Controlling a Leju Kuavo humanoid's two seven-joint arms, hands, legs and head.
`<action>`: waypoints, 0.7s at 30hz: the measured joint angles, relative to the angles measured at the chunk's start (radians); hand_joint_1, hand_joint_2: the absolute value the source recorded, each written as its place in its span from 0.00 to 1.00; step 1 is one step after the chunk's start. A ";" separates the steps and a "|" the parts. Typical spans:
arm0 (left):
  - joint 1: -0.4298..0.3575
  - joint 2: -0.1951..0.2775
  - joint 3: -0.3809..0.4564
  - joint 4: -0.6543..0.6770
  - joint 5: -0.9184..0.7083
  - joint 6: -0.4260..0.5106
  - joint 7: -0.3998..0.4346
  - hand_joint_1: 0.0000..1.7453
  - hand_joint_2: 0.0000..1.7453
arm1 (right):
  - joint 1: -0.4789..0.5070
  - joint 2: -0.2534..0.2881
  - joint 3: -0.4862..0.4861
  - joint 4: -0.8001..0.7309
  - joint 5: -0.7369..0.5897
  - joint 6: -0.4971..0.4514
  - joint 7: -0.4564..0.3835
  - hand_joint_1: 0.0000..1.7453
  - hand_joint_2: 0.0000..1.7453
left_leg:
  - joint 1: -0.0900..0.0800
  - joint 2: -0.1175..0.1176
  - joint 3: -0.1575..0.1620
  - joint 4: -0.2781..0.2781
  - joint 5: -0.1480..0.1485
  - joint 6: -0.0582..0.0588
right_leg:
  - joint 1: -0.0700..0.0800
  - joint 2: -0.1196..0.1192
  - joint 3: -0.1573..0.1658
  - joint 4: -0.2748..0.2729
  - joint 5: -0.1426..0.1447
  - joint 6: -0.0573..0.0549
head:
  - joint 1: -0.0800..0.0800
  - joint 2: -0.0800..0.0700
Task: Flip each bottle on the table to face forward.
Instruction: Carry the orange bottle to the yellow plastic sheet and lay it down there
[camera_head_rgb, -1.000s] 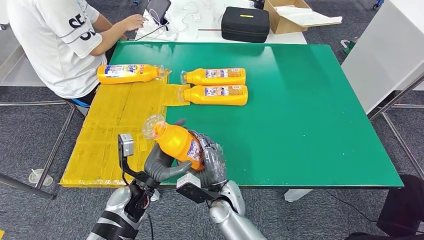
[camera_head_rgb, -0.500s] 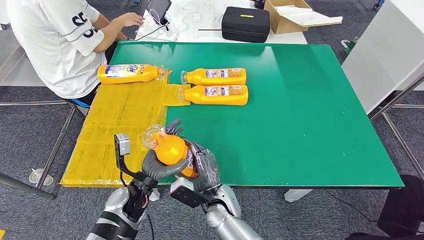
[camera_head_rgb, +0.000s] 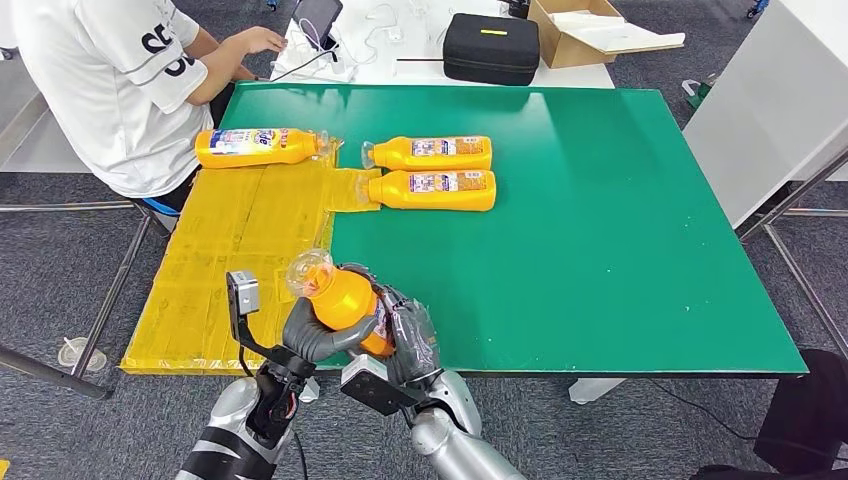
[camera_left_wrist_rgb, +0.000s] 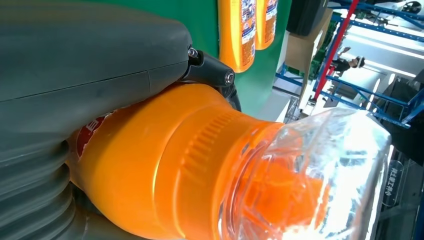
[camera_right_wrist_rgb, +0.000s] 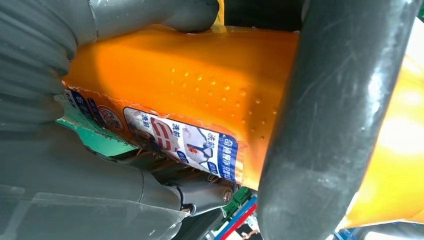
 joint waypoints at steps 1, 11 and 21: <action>0.001 0.000 0.000 -0.002 -0.001 0.001 0.000 1.00 1.00 | 0.000 0.000 0.000 0.000 -0.001 -0.001 0.000 0.94 1.00 | 0.000 0.000 0.000 0.000 0.000 0.000 | 0.000 0.000 0.000 0.000 0.000 0.000 | 0.000 0.000; 0.004 -0.002 0.000 -0.038 -0.047 0.055 -0.017 1.00 1.00 | -0.001 0.000 -0.001 -0.011 -0.012 -0.035 0.006 0.00 0.00 | 0.000 0.000 0.000 0.000 0.000 0.000 | 0.000 0.000 0.000 0.000 0.000 0.000 | 0.000 0.000; 0.009 -0.017 0.018 -0.095 -0.103 0.148 -0.050 1.00 1.00 | 0.006 -0.002 -0.001 -0.101 -0.012 -0.050 0.024 0.00 0.00 | 0.000 0.000 0.000 0.000 0.000 0.000 | 0.000 0.000 0.000 0.000 0.000 0.000 | 0.000 0.000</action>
